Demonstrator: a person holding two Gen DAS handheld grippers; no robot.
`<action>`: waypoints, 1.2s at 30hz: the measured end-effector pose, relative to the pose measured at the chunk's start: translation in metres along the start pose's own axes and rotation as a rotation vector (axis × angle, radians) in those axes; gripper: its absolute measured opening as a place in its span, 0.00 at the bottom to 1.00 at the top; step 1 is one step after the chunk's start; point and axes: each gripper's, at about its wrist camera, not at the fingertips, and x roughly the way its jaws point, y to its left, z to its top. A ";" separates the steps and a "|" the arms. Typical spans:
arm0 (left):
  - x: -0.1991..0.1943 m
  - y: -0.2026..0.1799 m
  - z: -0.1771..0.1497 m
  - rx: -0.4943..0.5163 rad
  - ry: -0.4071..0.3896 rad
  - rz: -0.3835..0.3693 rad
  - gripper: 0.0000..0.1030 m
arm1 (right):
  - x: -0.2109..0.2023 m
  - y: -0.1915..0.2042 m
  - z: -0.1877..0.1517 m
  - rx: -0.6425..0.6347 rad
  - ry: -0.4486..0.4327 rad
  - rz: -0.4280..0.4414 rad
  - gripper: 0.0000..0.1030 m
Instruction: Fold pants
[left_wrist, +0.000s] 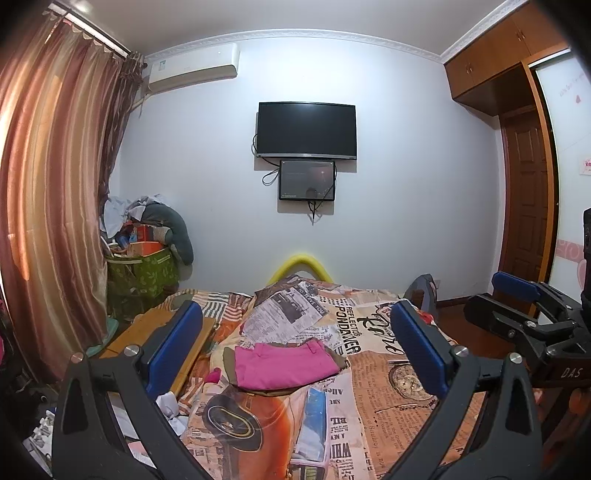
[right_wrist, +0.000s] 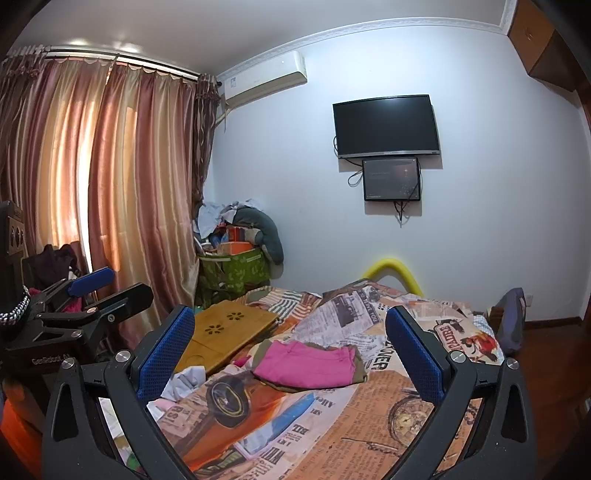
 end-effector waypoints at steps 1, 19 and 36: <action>0.001 0.000 0.000 0.002 -0.001 0.003 1.00 | -0.001 0.000 0.000 0.000 0.000 -0.001 1.00; 0.005 0.002 -0.002 -0.010 0.011 -0.003 1.00 | -0.002 0.000 0.004 0.000 0.005 -0.013 1.00; 0.007 0.001 -0.004 -0.014 0.021 -0.010 1.00 | -0.001 -0.004 0.003 0.005 0.013 -0.016 1.00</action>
